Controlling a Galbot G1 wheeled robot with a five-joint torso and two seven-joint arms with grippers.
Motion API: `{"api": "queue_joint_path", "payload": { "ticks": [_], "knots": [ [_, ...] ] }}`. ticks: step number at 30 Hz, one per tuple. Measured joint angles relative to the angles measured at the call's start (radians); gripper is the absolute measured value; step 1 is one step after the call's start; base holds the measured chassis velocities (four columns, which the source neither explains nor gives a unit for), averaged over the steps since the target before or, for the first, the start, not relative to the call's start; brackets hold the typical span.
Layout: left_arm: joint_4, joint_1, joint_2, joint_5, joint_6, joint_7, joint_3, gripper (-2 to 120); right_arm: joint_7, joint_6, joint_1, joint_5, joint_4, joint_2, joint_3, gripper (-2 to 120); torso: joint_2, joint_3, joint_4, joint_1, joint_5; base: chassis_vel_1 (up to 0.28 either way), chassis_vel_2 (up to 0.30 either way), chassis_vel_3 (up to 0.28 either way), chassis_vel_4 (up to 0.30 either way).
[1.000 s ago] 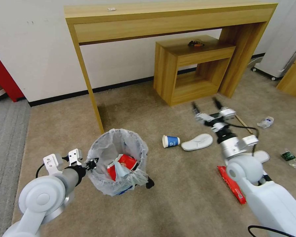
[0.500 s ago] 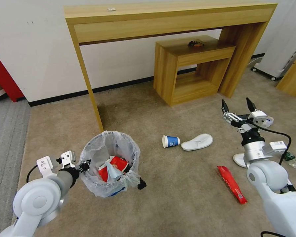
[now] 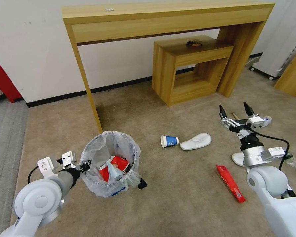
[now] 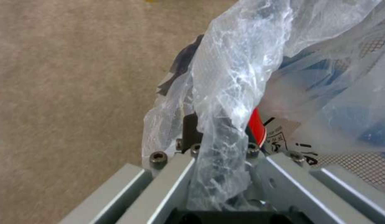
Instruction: Pick up the trash bin and place the garbage on the floor into it.
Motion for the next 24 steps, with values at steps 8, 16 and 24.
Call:
{"api": "queue_joint_path", "payload": {
  "ticks": [8,16,24],
  "knots": [
    [0.006,-0.005,-0.005,0.012,0.000,0.008,0.005,0,-0.015,0.018,0.002,0.000,-0.018,-0.001,-0.004,100,0.000,0.000,-0.0001,0.000,0.0000,-0.069,-0.073,-0.081,-0.072],
    [0.008,-0.005,-0.008,0.022,-0.003,0.020,0.008,0,-0.016,0.023,0.001,0.000,-0.026,-0.001,-0.005,100,0.000,0.000,-0.0008,0.000,0.0000,-0.100,-0.098,-0.106,-0.091],
    [0.010,-0.009,-0.005,0.024,-0.010,0.022,0.001,0,-0.018,0.025,0.004,0.001,-0.028,0.002,-0.013,100,0.000,0.000,0.0007,0.000,0.0000,-0.020,-0.013,-0.017,-0.011]
  ]
}}
